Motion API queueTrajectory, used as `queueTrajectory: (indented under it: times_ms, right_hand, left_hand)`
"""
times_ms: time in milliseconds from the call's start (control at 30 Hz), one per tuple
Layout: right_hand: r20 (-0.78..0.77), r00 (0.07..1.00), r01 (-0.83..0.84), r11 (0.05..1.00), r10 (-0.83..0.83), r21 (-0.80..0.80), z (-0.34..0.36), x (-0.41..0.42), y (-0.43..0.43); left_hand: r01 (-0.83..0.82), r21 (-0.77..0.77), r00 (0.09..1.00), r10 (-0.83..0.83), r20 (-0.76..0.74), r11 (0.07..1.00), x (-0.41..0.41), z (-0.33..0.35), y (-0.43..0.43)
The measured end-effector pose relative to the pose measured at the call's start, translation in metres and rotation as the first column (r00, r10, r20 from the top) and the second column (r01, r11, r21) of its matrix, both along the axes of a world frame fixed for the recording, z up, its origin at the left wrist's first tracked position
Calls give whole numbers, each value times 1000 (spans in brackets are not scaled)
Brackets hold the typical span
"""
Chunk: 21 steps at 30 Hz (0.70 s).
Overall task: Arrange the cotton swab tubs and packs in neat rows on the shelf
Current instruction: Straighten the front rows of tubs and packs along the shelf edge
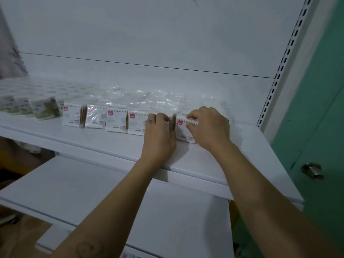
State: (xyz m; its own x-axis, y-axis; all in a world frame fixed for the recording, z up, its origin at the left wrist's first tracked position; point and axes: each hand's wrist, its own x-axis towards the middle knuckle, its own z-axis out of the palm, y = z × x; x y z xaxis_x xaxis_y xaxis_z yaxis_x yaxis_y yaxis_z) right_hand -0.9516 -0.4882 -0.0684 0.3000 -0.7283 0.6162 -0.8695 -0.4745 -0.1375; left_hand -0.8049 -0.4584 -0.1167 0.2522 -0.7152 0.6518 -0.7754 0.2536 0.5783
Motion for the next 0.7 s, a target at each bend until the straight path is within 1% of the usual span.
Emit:
queueTrajectory:
  times_ms: [167, 233, 333, 500, 700]
  right_hand:
    - [-129, 990, 31, 985, -53, -167, -11, 7, -7]
    - [-129, 989, 41, 972, -73, -229, -15, 9, -10]
    - [-99, 989, 73, 955, -106, -289, -19, 10, -11]
    - [-80, 983, 134, 944, -165, -301, -21, 12, -11]
    - [-125, 972, 168, 961, -199, -220, -22, 10, -15]
  left_hand:
    - [-83, 39, 979, 74, 190, 996, -5, -1, 2]
    - [-121, 54, 971, 107, 215, 991, -6, -1, 2]
    - [-169, 65, 969, 153, 193, 984, -7, -3, 1]
    - [-154, 114, 960, 121, 254, 981, -6, -5, 0]
    - [-132, 135, 958, 92, 273, 982, -5, -5, -1]
